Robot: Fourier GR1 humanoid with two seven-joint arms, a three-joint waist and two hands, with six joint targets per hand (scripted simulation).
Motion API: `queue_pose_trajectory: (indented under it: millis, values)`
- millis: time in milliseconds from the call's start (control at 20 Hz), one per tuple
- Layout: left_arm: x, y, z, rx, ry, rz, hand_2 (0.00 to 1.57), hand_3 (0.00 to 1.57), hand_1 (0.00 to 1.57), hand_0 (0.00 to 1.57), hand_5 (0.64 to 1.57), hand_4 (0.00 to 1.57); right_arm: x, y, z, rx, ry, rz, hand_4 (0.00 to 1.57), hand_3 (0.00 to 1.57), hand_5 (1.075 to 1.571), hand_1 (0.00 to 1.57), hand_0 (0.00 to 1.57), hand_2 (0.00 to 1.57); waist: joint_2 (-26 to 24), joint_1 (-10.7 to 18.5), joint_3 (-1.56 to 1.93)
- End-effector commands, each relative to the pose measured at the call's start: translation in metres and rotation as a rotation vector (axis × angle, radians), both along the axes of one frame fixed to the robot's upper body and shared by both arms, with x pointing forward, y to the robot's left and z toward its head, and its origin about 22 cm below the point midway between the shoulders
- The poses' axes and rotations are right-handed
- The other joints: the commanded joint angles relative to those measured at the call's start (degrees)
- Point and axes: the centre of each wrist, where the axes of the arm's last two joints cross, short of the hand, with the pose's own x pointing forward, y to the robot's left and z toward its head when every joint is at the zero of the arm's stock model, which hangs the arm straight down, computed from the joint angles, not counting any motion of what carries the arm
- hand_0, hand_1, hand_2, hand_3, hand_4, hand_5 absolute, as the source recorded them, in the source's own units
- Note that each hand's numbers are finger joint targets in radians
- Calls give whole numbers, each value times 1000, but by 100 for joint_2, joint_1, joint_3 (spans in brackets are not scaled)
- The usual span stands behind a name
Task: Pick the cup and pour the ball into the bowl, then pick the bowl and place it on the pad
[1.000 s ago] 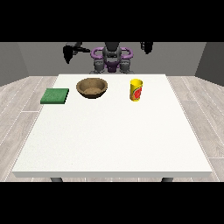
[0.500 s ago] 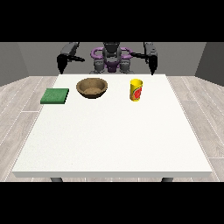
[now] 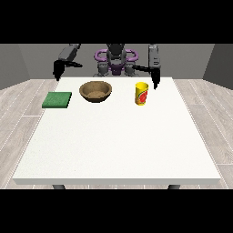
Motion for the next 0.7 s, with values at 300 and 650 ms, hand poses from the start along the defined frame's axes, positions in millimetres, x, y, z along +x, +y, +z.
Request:
queue_pose_trajectory:
  millis: [300,650]
  values:
    - [10,-15,-44,-12,-61,45,0,0,0,0,1267,0,3,-13,-13,17,-80,32,0,0,1558,0,0,0,561,-248,0]
    - [30,9,-42,-83,-34,40,914,286,659,659,1425,0,8,-34,-4,16,-44,7,0,0,1558,0,0,0,448,-223,-1]
